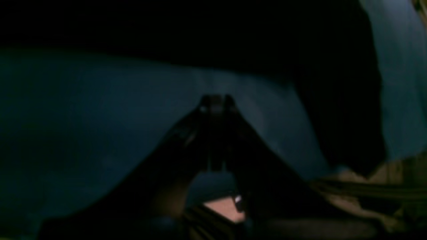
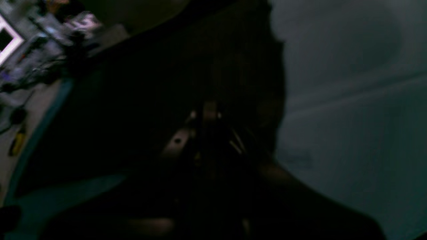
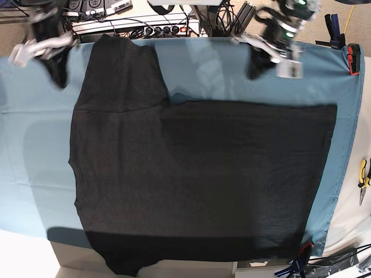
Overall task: Fold the T-shirt properly
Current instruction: 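Move both grippers down to the shirt's shoulder corners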
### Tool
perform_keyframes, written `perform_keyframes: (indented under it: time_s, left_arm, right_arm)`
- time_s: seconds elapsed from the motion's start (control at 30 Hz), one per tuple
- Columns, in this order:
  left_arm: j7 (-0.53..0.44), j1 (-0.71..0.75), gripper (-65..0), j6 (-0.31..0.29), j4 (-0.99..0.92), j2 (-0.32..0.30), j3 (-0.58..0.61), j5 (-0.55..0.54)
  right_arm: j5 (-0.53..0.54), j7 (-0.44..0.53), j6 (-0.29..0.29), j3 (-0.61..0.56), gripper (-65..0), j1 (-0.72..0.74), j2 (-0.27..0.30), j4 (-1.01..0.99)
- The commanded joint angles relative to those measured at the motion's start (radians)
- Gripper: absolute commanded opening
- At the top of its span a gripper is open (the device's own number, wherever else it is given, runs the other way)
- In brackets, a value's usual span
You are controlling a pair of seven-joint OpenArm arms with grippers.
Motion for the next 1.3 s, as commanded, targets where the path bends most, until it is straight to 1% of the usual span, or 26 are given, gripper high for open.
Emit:
perform_keyframes:
  time_s: [0.0, 0.07, 0.13, 0.23, 0.33, 0.43, 0.5, 0.57, 0.63, 0.7, 0.77, 0.8, 0.87, 0.93, 0.97, 1.03, 1.07, 1.13, 1.17, 1.2, 1.27]
  left_arm:
    - [-0.022, 0.005, -65.0, -0.007, 0.018, 0.001, -0.04, -0.036]
    - [-0.017, 0.003, -65.0, -0.007, 0.018, 0.0, -0.119, -0.072]
    - [-0.013, 0.003, -65.0, -0.034, 0.018, 0.0, -0.2, -0.102]
    - [0.003, 0.003, -65.0, -0.05, 0.018, -0.017, -0.302, -0.164]
    - [0.008, -0.003, -65.0, -0.056, 0.016, -0.074, -0.365, -0.182]
    - [0.009, -0.011, -65.0, -0.056, -0.012, -0.156, -0.398, -0.191]
    - [0.01, -0.032, -65.0, -0.055, -0.069, -0.212, -0.407, -0.193]
    - [0.015, -0.061, -65.0, -0.055, -0.151, -0.254, -0.407, -0.224]
    - [0.039, -0.093, -65.0, -0.048, -0.234, -0.272, -0.407, -0.277]
    - [0.06, -0.1, -65.0, -0.031, -0.29, -0.269, -0.407, -0.338]
    - [0.066, -0.098, -65.0, -0.035, -0.31, -0.268, -0.407, -0.372]
    - [0.072, -0.098, -65.0, -0.05, -0.309, -0.271, -0.407, -0.391]
    - [0.094, -0.099, -65.0, -0.102, -0.302, -0.288, -0.407, -0.443]
    - [0.116, -0.099, -65.0, -0.13, -0.293, -0.313, -0.407, -0.516]
    - [0.122, -0.099, -65.0, -0.157, -0.293, -0.327, -0.407, -0.542]
    - [0.134, -0.099, -65.0, -0.186, -0.294, -0.349, -0.407, -0.582]
    - [0.138, -0.098, -65.0, -0.21, -0.294, -0.358, -0.407, -0.606]
    - [0.15, -0.1, -65.0, -0.284, -0.294, -0.372, -0.407, -0.66]
    - [0.152, -0.1, -65.0, -0.331, -0.294, -0.378, -0.407, -0.662]
    - [0.152, -0.111, -65.0, -0.356, -0.294, -0.385, -0.407, -0.659]
    - [0.146, -0.134, -65.0, -0.362, -0.294, -0.394, -0.407, -0.631]
  right_arm:
    - [-0.012, 0.027, -0.017, 0.021, -65.0, 0.007, 0.01, 0.002]
    - [-0.042, 0.031, -0.066, 0.04, -65.0, 0.042, 0.009, -0.021]
    - [-0.066, 0.033, -0.101, 0.06, -65.0, 0.076, 0.009, -0.057]
    - [-0.068, 0.034, -0.108, 0.086, -65.0, 0.119, 0.008, -0.132]
    - [-0.069, 0.033, -0.108, 0.1, -65.0, 0.159, 0.003, -0.195]
    - [-0.095, 0.04, -0.108, 0.108, -65.0, 0.186, 0.0, -0.246]
    - [-0.095, 0.042, -0.107, 0.115, -65.0, 0.196, 0.0, -0.267]
    - [-0.093, 0.04, -0.107, 0.121, -65.0, 0.202, 0.0, -0.274]
    - [-0.076, 0.026, -0.107, 0.122, -65.0, 0.202, 0.0, -0.272]
    - [-0.01, -0.04, -0.107, 0.124, -65.0, 0.201, -0.006, -0.272]
    - [0.019, -0.059, -0.106, 0.123, -65.0, 0.196, -0.033, -0.272]
    - [0.03, -0.06, -0.107, 0.124, -65.0, 0.196, -0.049, -0.272]
    - [0.069, -0.076, -0.106, 0.123, -65.0, 0.196, -0.081, -0.272]
    - [0.096, -0.082, -0.105, 0.123, -65.0, 0.199, -0.101, -0.272]
    - [0.098, -0.084, -0.106, 0.123, -65.0, 0.199, -0.105, -0.272]
    - [0.127, -0.095, -0.105, 0.123, -65.0, 0.199, -0.105, -0.272]
    - [0.139, -0.099, -0.098, 0.123, -65.0, 0.199, -0.105, -0.272]
    - [0.153, -0.107, -0.071, 0.123, -65.0, 0.199, -0.106, -0.272]
    - [0.152, -0.106, -0.051, 0.123, -65.0, 0.199, -0.108, -0.272]
    - [0.146, -0.105, -0.031, 0.123, -65.0, 0.199, -0.109, -0.272]
    - [0.117, -0.097, -0.009, 0.123, -65.0, 0.199, -0.111, -0.272]
